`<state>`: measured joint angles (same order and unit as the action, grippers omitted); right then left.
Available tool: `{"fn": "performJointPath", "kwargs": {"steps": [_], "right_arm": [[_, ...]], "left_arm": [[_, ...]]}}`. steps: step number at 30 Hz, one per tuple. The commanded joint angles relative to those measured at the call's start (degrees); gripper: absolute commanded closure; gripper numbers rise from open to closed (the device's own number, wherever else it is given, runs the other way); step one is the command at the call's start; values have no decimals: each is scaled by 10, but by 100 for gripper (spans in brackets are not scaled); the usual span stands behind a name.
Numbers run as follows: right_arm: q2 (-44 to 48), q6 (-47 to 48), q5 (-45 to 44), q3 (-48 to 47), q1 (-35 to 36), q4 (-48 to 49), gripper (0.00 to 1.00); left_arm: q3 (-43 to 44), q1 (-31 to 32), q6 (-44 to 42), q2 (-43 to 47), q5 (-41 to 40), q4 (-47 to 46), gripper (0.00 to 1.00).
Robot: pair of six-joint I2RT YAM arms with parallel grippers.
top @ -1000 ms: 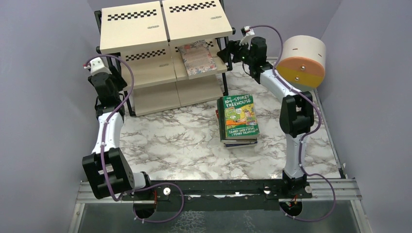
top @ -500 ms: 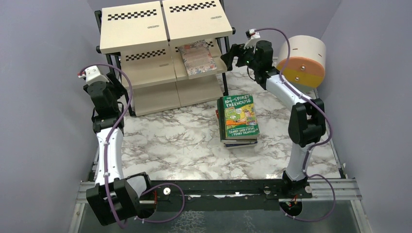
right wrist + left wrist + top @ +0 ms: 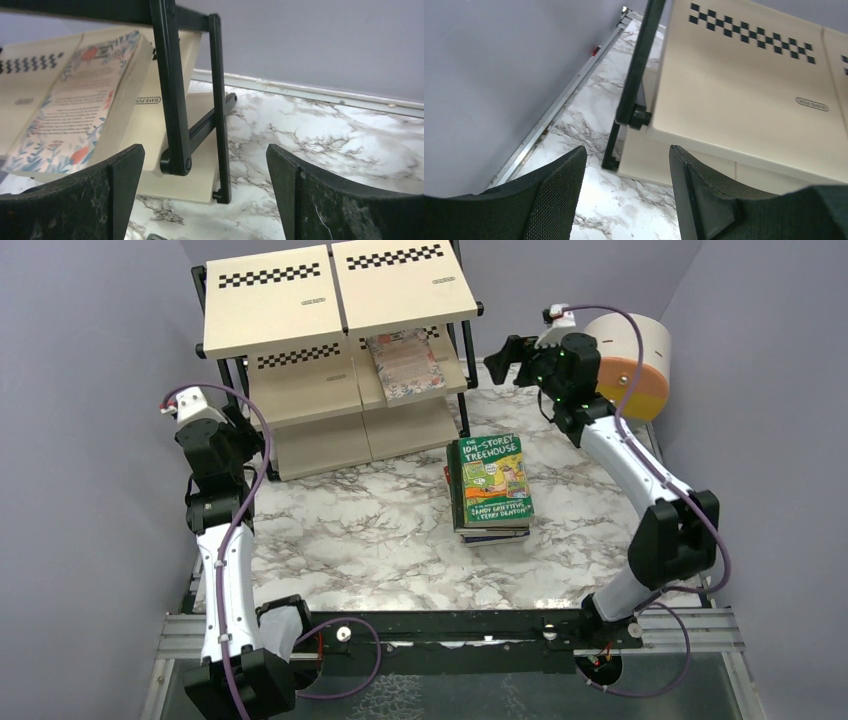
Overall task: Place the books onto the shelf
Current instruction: Adjust the shelf at the center of the board, then pick up the book from the center of the board.
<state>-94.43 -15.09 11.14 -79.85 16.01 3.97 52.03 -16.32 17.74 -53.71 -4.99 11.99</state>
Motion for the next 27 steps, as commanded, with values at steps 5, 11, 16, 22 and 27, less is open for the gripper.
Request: {"fn": "performJointPath", "kwargs": {"steps": [5, 11, 16, 22, 27], "right_arm": [[115, 9, 8, 37, -5, -82, 12], [161, 2, 47, 77, -3, -103, 12], [180, -3, 83, 82, 23, -125, 14], [165, -16, 76, 64, 129, -128, 14], [134, -33, 64, 45, 188, -118, 14]], "left_arm": [[25, 7, 73, 48, 120, 65, 46], [4, 11, 131, 85, 240, 78, 47], [-24, 37, 162, 105, 307, 76, 47], [-66, 47, 176, 119, 341, 32, 46], [-65, 52, 208, 94, 389, 5, 46]]}}
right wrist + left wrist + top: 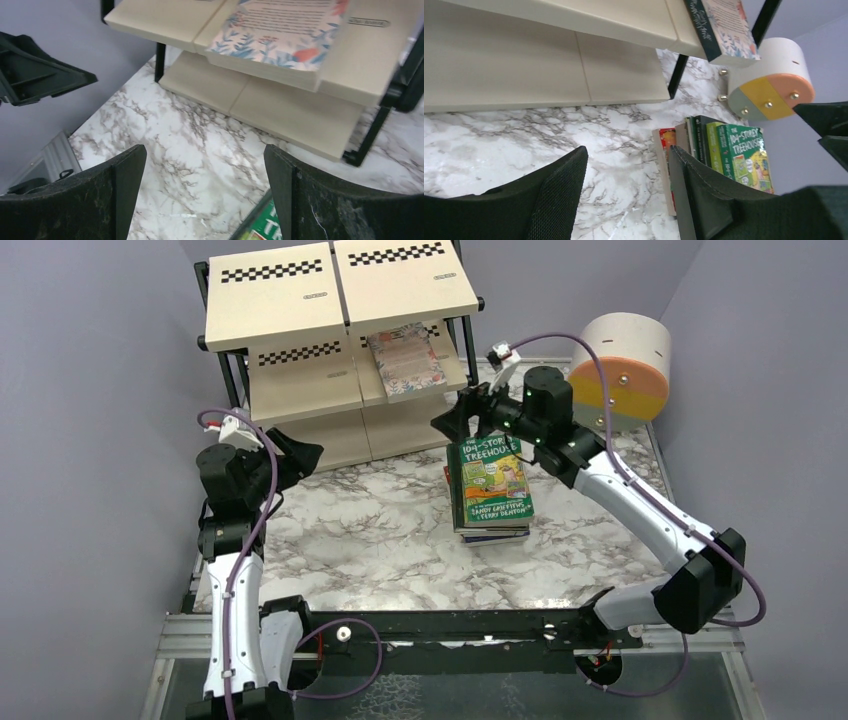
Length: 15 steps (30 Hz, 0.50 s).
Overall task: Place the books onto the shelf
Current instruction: Pick up the book from the center of the board.
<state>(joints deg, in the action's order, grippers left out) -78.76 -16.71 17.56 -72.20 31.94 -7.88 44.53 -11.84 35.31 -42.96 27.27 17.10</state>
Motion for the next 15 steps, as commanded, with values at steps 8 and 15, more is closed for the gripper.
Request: {"fn": "performJointPath", "kwargs": {"steps": [8, 15], "right_arm": [[-121, -19, -40, -96, 112, 6, 14], [-177, -21, -54, -132, 118, 21, 15]], "left_arm": [[33, 32, 20, -68, 110, -45, 46], [25, 50, 13, -76, 120, -44, 45]]}}
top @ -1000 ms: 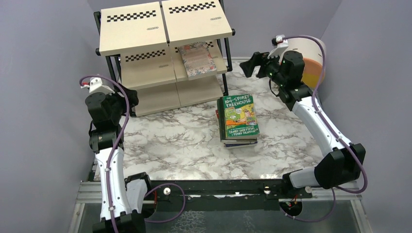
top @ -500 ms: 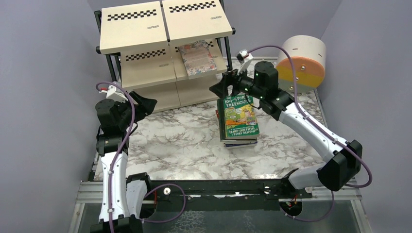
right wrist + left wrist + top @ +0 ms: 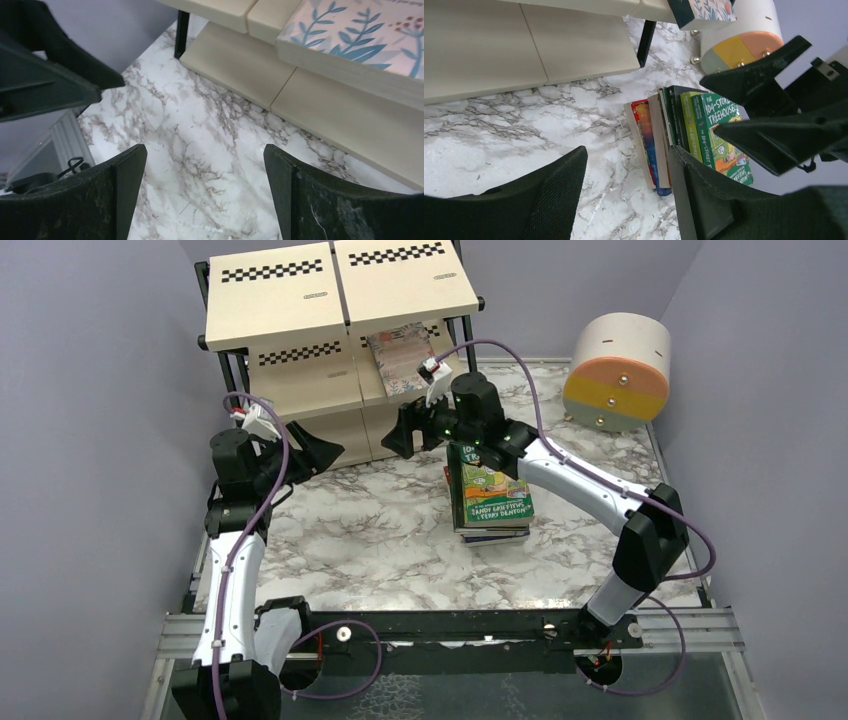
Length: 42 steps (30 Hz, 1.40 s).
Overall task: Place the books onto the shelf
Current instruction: Pick up the book from the center of the board.
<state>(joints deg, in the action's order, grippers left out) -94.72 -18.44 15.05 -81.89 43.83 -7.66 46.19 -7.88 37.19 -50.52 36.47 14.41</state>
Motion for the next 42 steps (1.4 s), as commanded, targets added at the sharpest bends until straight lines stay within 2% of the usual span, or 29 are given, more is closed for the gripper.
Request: {"fn": "performJointPath", "kwargs": {"steps": [1, 25, 35, 42], "right_arm": [[-23, -2, -32, -39, -1, 20, 15], [-86, 14, -83, -54, -2, 137, 15], [-121, 22, -85, -90, -2, 140, 15], [-110, 23, -90, -88, -2, 133, 15]], "left_arm": [[6, 14, -6, 0, 28, -17, 45], [-37, 33, -14, 15, 25, -16, 45], [-44, 32, -16, 18, 20, -11, 45], [-40, 33, -16, 17, 20, -10, 45]]}}
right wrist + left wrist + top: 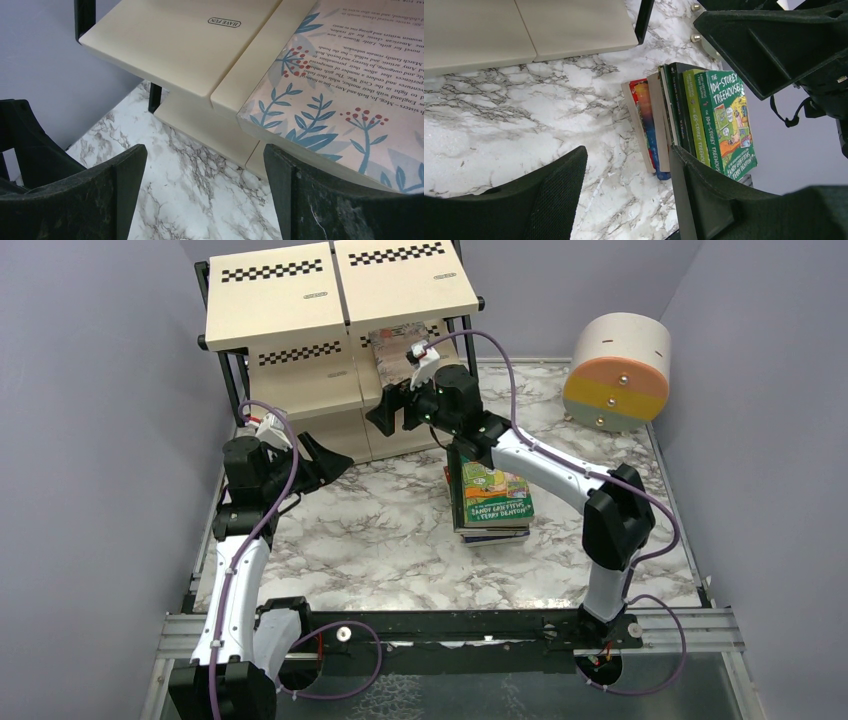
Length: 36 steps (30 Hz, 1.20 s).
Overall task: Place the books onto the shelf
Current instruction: Pick up the book from the center of the board.
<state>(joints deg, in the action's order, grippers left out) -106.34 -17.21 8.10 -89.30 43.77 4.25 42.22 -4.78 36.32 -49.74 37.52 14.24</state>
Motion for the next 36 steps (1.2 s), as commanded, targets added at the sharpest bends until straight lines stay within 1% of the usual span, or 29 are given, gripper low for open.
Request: {"fn": "performJointPath", "kwargs": {"steps": [1, 7, 10, 12, 13, 16, 18, 20, 21, 23, 25, 27, 30, 33, 36], "right_arm": [[14, 10, -20, -6, -1, 14, 15], [105, 4, -30, 81, -1, -6, 15], [168, 6, -64, 128, -1, -28, 14], [209, 12, -98, 150, -1, -53, 7], [227, 14, -120, 157, -1, -68, 1], [275, 12, -166, 183, -2, -104, 0], [304, 5, -183, 204, -3, -116, 0], [324, 1, -174, 220, -10, -133, 0], [331, -4, -173, 226, -11, -145, 0], [356, -14, -176, 246, -11, -154, 0], [386, -23, -184, 265, -11, -160, 0], [412, -37, -217, 271, -12, -195, 0], [444, -66, -265, 271, -12, -274, 1], [493, -101, -272, 291, -12, -329, 2], [538, -132, -272, 316, -13, -369, 3]], "left_arm": [[0, 1, -7, 9, 9, -8, 45], [-5, 3, -4, 7, 13, -14, 45], [-11, 17, 22, 8, 25, -36, 45], [-17, 36, 49, 9, 19, -52, 45], [-18, 50, 62, 8, 12, -58, 44], [-21, 107, 87, 8, -28, -79, 43], [-23, 147, 103, 6, -62, -94, 37], [-31, 191, 137, 3, -98, -115, 21], [-37, 206, 153, -2, -104, -132, 19], [-47, 231, 178, -18, -108, -163, 18], [-45, 265, 181, -32, -132, -171, 17], [-36, 301, 177, -45, -155, -170, 16], [-20, 364, 178, -74, -188, -166, 15], [5, 439, 177, -117, -227, -157, 13], [24, 496, 179, -147, -264, -156, 13]]}}
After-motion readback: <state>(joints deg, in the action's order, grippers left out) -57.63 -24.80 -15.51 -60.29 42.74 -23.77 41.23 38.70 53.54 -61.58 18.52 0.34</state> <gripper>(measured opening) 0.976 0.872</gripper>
